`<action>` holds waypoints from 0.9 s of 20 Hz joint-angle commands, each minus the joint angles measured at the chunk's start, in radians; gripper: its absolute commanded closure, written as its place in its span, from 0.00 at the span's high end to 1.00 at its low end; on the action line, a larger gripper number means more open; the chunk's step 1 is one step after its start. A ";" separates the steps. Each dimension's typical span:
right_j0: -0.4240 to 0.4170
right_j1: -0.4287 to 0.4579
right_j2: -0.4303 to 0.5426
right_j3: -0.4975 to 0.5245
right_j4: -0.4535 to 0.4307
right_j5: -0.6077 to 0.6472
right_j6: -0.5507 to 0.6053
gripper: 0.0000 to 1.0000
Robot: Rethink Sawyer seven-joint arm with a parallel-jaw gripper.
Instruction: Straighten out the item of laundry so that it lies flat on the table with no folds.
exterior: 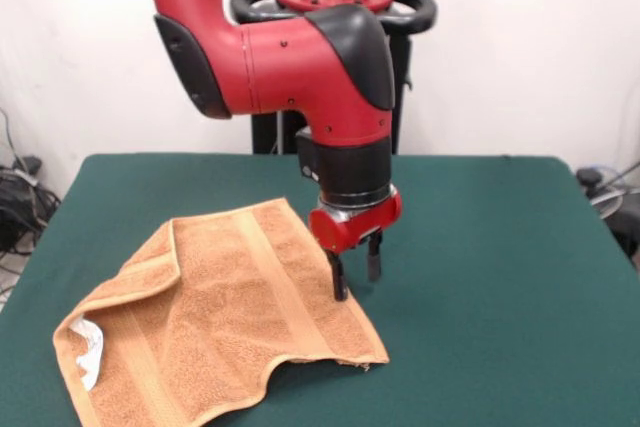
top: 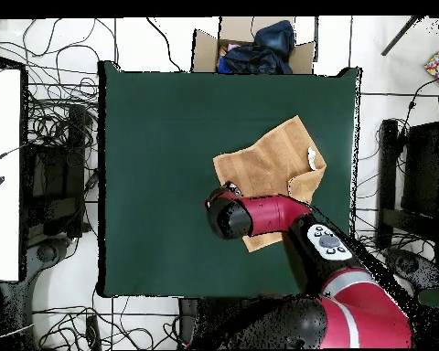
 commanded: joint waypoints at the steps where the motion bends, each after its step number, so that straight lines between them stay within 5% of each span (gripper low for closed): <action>1: 0.033 0.088 -0.080 -0.029 0.079 -0.077 0.293 1.00; 18: 0.033 0.186 -0.072 -0.114 0.143 -0.147 0.256 1.00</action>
